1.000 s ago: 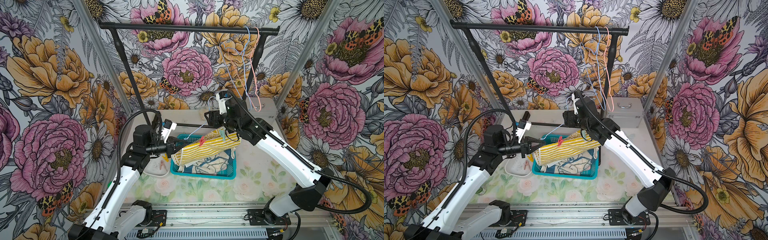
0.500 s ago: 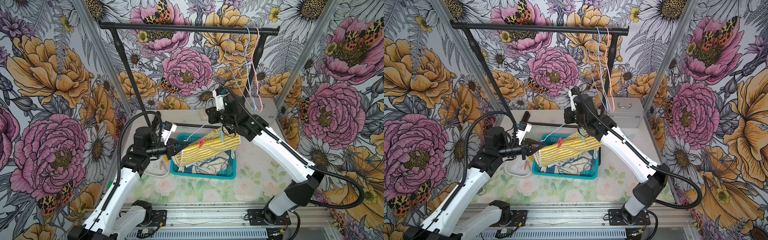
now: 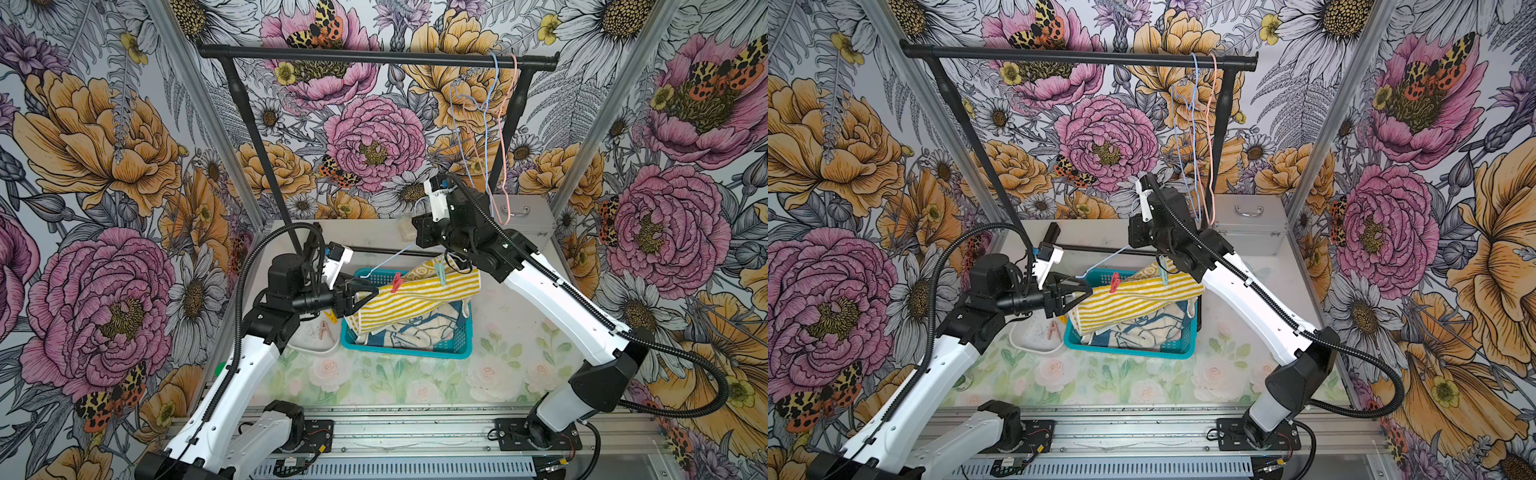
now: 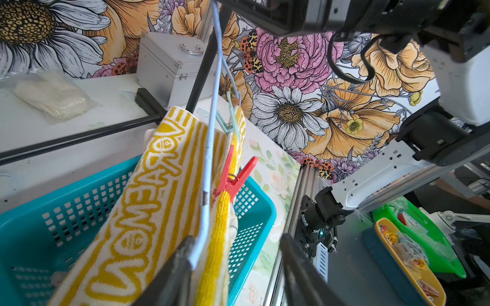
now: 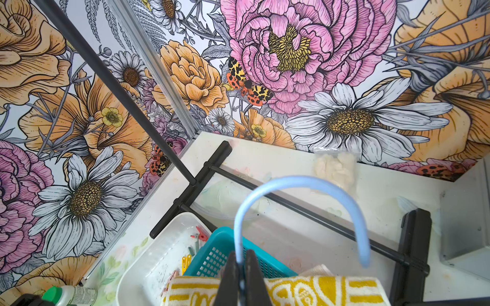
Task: Remove the clothespins securing towels to the hanger
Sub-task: Pick up the hanger from the clothesline.
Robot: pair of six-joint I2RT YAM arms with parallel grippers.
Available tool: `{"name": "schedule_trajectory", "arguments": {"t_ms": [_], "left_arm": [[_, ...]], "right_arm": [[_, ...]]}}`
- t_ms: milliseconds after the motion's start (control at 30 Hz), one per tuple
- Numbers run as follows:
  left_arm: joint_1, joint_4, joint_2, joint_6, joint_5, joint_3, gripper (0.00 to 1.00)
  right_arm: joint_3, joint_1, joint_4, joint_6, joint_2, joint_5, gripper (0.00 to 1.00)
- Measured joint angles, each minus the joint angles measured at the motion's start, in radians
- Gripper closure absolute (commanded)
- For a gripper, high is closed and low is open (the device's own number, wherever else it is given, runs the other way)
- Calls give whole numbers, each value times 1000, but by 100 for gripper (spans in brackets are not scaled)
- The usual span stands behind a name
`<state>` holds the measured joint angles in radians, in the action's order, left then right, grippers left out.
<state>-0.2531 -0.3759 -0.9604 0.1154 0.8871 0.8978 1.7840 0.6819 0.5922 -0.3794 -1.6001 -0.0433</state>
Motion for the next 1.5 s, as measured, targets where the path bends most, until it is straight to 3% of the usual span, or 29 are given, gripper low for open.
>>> {"name": "schedule_trajectory", "arguments": {"t_ms": [133,433,533,733,1133,1367,1500], "left_arm": [[0,-13,4,-7,-8,18,2],[19,-43,-11,-35,-12,157,1],[37,-60,-36,-60,-9,210,4],[69,-121,-120,-121,30,282,20],[24,-185,-192,-194,54,283,20],[-97,-191,-220,-238,-88,250,23],[-131,-198,-238,-269,-200,237,31]], "right_arm": [[-15,0,-6,6,14,0,100],[-103,20,-30,19,69,-12,100],[-148,32,-46,22,89,-16,100],[-237,55,-71,21,137,-42,100],[-316,81,-120,21,172,-61,100],[-322,84,-132,13,183,-62,100],[-335,89,-135,5,195,-66,100]]}}
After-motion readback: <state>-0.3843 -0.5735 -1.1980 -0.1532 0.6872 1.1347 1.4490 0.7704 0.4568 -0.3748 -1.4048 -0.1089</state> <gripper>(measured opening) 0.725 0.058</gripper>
